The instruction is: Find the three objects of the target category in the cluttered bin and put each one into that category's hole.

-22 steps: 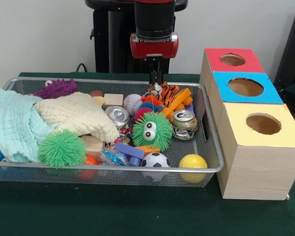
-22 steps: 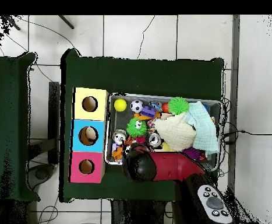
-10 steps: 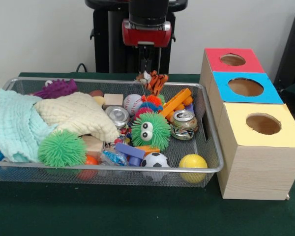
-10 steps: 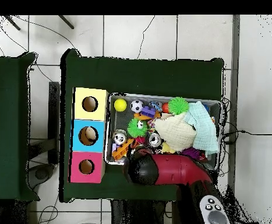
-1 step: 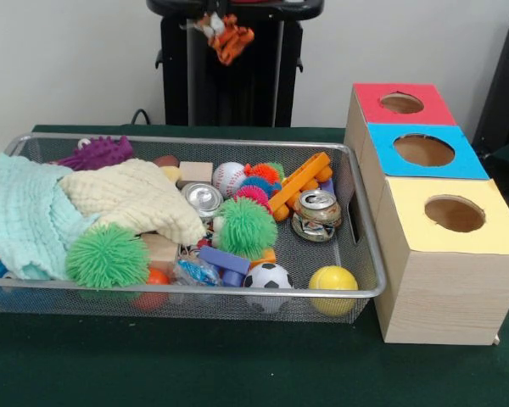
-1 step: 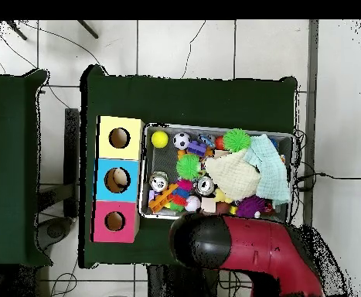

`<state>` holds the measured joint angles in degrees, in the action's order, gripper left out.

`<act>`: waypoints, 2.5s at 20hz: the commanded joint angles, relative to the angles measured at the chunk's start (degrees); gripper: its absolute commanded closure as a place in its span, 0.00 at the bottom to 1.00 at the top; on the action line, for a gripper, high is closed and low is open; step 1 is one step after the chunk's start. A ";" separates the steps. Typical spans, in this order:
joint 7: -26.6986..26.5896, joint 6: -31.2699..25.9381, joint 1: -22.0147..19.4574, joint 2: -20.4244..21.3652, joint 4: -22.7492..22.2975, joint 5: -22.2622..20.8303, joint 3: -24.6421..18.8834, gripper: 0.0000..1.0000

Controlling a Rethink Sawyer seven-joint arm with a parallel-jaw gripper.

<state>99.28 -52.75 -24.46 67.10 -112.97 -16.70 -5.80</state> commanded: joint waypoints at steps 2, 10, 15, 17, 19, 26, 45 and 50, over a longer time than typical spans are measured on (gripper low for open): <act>-14.10 -12.02 -3.81 12.37 6.35 -4.12 1.45 1.00; -16.81 -7.43 -8.55 11.68 5.81 -6.80 -1.33 1.00; -11.15 2.11 -8.75 7.67 1.28 -7.79 -2.91 1.00; -9.53 5.59 -8.88 5.72 0.38 -8.80 -3.29 1.00; -7.93 10.20 -9.31 2.80 -0.53 -9.87 -3.75 1.00; -2.50 27.51 -10.93 -10.29 -1.12 -14.91 -3.86 1.00; 1.74 35.15 -9.96 -18.03 1.58 -21.21 0.11 0.00; 2.77 34.51 -8.26 -16.57 0.46 -20.69 1.13 0.00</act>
<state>99.23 -16.94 -34.42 49.98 -109.36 -35.29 -4.59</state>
